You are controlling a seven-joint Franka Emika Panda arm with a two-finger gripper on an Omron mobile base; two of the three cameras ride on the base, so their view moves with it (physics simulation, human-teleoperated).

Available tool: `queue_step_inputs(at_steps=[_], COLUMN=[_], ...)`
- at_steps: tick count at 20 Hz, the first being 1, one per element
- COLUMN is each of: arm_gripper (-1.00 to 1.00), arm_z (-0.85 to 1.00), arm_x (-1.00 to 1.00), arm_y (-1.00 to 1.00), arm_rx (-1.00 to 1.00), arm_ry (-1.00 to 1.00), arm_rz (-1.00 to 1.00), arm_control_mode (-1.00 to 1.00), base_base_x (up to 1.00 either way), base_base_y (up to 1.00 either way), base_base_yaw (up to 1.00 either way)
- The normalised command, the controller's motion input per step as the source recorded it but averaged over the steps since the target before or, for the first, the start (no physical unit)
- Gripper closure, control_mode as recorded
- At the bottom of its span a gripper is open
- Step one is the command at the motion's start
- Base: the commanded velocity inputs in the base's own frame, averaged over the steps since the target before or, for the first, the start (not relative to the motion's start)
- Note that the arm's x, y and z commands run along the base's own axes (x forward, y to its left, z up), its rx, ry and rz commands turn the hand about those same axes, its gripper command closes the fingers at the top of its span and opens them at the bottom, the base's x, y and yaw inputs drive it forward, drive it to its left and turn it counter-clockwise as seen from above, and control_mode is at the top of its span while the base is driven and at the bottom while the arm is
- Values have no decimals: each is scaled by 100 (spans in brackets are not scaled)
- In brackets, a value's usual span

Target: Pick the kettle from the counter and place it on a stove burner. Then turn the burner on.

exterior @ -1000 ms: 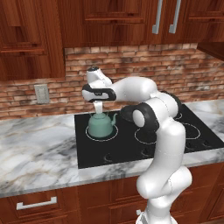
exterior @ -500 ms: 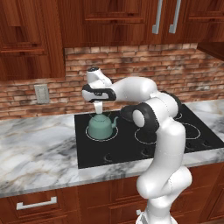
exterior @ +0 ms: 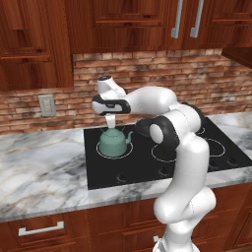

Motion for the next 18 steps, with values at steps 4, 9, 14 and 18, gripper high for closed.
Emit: queue_step_inputs(at_steps=[4, 9, 14, 18], arm_gripper=[-100, -100, -100, -100], arm_z=[-3, 0, 37, 53], arm_x=[-38, -29, -13, -12], arm_y=[0, 0, 0, 0], arm_rx=[0, 0, 1, 0], arm_ry=[1, 0, -5, -10], arm_rz=[0, 0, 0, 0], arm_control_mode=[-100, -100, -100, -100], base_base_x=[0, 0, 0, 0], base_base_y=[0, 0, 0, 0], base_base_yaw=[0, 0, 0, 0])
